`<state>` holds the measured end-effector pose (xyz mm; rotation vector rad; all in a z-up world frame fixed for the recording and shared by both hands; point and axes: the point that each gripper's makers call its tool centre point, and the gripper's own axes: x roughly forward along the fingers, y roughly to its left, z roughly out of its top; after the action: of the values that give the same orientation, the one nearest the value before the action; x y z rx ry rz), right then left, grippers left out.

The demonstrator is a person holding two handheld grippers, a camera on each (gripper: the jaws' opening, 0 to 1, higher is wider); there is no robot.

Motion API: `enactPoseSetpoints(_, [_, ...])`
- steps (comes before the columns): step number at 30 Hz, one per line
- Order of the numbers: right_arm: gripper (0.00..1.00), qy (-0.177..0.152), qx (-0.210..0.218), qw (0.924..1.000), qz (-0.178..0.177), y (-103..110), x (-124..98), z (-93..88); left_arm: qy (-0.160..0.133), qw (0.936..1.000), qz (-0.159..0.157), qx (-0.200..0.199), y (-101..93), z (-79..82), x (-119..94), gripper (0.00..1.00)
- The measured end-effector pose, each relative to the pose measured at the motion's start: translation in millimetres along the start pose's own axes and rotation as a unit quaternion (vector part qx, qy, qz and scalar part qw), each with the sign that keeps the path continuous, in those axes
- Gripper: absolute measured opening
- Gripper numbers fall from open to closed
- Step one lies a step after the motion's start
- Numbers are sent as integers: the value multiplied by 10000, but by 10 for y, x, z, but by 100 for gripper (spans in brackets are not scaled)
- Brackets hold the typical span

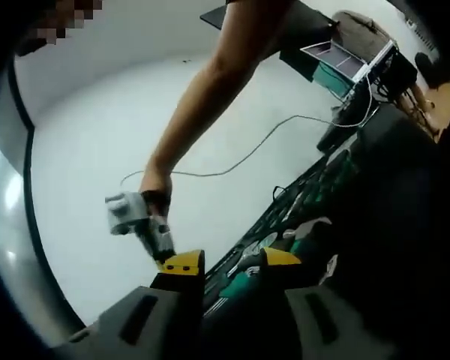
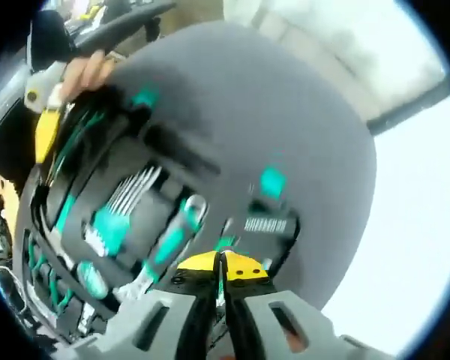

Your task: Pick up the tools and put them into their designated positions in the toolbox.

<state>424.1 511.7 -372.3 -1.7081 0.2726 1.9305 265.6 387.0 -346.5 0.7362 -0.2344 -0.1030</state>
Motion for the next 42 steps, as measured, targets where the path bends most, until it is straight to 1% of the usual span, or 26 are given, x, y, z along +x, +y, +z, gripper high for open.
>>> enactPoseSetpoints(3, [0, 209, 143, 9997, 68, 102, 32, -259, 2, 10000, 2, -16, 3, -5, 1, 25])
enactPoseSetpoints(4, [0, 258, 139, 9995, 85, 131, 50, -319, 4, 10000, 2, -23, 4, -7, 1, 25])
enactPoseSetpoints(6, [0, 317, 229, 9992, 129, 172, 75, -418, 2, 10000, -1, -23, 5, -8, 1, 25])
enactPoseSetpoints(11, [0, 441, 286, 9986, 88, 173, 141, -562, 4, 10000, -6, -31, 7, -12, -1, 25])
enactPoseSetpoints(15, [0, 428, 312, 9986, 31, 138, 183, -585, 4, 10000, -8, -42, 7, -12, -1, 25])
enactPoseSetpoints(22, [0, 558, 190, 9983, 1, 95, 252, -632, 8, 10000, -16, -57, 4, -7, 1, 25])
enactPoseSetpoints(25, [0, 562, 208, 9982, 22, 94, 270, -640, 10, 10000, -16, -64, 3, -5, 2, 25])
enactPoseSetpoints(30, [0, 599, 182, 9980, 86, 103, 271, -635, 8, 10000, -21, -61, 0, -2, 5, 25])
enactPoseSetpoints(34, [0, 608, 158, 9980, -26, 22, 249, -625, 10, 10000, -24, -59, -3, 0, 7, 24])
enactPoseSetpoints(36, [0, 605, 242, 9979, 8, 33, 268, -641, 9, 10000, -23, -52, -3, 0, 8, 24])
enactPoseSetpoints(42, [0, 581, 263, 9979, 130, 87, 290, -632, 7, 10000, -25, -45, -6, 2, 8, 24])
